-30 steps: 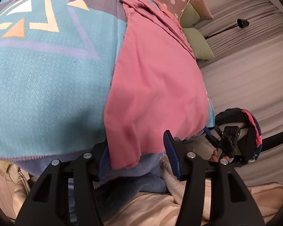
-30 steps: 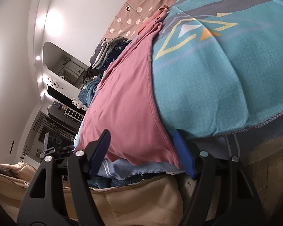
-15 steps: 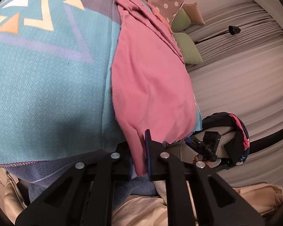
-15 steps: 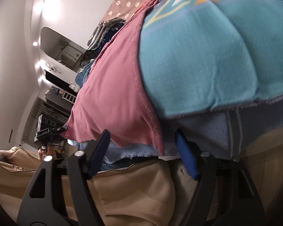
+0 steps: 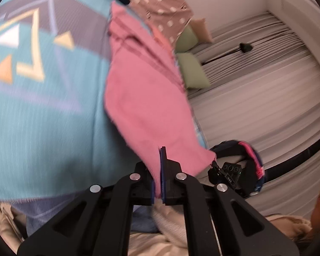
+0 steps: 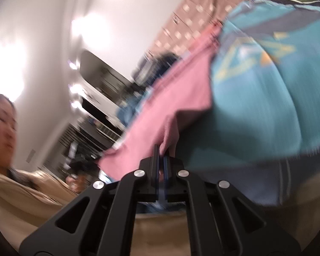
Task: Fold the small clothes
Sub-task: 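Lift the hem with both grippers and fold it over onto the collar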
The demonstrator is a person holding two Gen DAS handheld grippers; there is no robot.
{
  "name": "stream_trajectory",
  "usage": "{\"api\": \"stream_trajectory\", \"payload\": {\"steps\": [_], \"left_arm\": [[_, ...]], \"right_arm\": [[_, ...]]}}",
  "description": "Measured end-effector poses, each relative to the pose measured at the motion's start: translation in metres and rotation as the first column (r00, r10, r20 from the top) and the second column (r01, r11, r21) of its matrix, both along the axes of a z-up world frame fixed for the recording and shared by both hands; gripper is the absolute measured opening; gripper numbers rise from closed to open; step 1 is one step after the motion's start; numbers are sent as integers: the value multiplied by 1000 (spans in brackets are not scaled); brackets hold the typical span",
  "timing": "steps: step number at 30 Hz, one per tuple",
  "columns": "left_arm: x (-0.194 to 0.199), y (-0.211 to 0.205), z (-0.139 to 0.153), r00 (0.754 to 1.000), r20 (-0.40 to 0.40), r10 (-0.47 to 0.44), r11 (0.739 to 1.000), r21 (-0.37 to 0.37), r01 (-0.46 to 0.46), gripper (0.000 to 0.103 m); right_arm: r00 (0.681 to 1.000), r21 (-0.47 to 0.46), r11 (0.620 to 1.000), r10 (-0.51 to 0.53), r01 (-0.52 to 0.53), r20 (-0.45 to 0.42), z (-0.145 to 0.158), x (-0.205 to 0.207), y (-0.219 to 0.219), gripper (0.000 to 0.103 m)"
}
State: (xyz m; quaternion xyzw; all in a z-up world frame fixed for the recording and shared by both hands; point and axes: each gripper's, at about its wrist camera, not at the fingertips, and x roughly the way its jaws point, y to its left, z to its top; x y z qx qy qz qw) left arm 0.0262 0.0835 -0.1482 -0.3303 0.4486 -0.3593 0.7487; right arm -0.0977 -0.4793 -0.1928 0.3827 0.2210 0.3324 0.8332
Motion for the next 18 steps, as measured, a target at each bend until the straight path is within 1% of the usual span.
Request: {"api": "stream_trajectory", "payload": {"steps": [2,3,5,8,12,13,15,18], "left_arm": [[5,3,13,1000,20,8,1000,-20,-8,3],[10,5,21,999,33,12,999,-44,-10,3],[18,9,33,998,53,15,997,-74,-11,3],[34,11,53,995,94,32,996,-85,-25,2],[62,10,78,990,133,39,994,-106,-25,3],[69,10,84,989,141,41,994,-110,-25,3],[88,10,96,985,166,44,993,-113,-25,3],[117,12,112,980,190,52,991,-127,-28,3]], "right_arm": [[997,76,997,9,-15,74,18,6,-7,3],[995,94,995,5,-14,104,28,11,-12,3],[990,104,995,0,-15,144,48,22,-17,3],[982,100,995,-5,-15,189,85,51,-15,3],[978,54,999,-5,-7,209,125,90,-16,3],[977,45,999,-4,-6,213,136,106,-16,3],[976,35,999,-5,-3,218,151,128,-15,3],[976,48,999,-5,-6,217,170,168,-17,3]]}}
